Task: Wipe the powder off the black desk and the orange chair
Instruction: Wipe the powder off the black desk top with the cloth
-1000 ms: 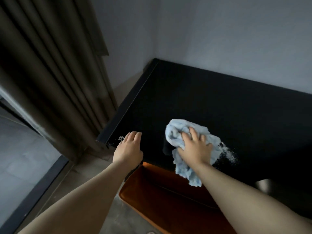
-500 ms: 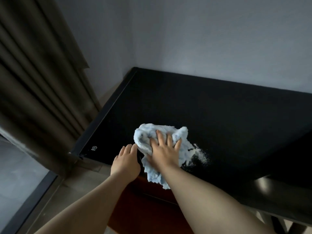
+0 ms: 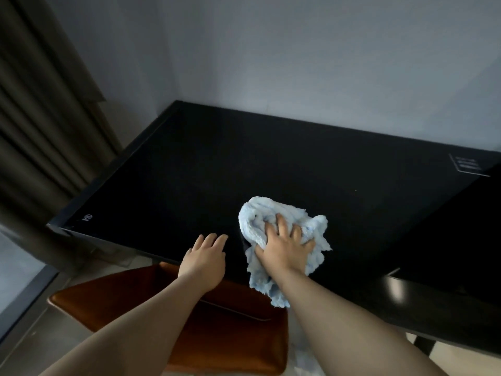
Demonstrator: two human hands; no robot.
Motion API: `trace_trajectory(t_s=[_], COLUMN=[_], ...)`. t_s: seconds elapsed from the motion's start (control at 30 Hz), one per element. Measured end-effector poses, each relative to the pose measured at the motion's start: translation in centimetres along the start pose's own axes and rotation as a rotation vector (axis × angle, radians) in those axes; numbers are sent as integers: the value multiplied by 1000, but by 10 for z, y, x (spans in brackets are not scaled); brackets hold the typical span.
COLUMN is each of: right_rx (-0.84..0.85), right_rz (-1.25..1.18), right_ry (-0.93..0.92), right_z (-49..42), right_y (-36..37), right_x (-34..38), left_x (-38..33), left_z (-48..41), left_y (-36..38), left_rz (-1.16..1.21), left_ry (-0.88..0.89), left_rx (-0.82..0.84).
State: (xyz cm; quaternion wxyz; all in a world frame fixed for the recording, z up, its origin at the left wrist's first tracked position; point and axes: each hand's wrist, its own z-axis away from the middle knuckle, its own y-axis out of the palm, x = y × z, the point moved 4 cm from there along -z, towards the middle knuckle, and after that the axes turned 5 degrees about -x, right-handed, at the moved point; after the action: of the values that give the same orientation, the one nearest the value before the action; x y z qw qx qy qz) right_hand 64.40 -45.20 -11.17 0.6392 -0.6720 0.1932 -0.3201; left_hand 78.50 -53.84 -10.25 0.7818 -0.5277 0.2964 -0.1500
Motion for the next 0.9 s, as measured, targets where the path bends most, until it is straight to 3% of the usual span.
trace_trajectory(t_s=[0.27, 0.4, 0.53, 0.7, 0.9], right_rx=[-74, -198, -335, -297, -235], right_rz=[137, -12, -165, -200, -250], right_ry=[155, 285, 197, 111, 97], right_z=[34, 41, 16, -33, -92], right_y=[-19, -42, -73, -78, -48], right_x=[-80, -87, -32, 53, 167], left_x=[-29, -19, -3, 33, 92], left_z=[5, 4, -7, -36, -86], left_y=[11, 1, -14, -47, -90], left_rz=[-22, -9, 61, 369, 441], left_ry=[58, 56, 10, -227, -343], left_rx=[71, 52, -5, -154, -198])
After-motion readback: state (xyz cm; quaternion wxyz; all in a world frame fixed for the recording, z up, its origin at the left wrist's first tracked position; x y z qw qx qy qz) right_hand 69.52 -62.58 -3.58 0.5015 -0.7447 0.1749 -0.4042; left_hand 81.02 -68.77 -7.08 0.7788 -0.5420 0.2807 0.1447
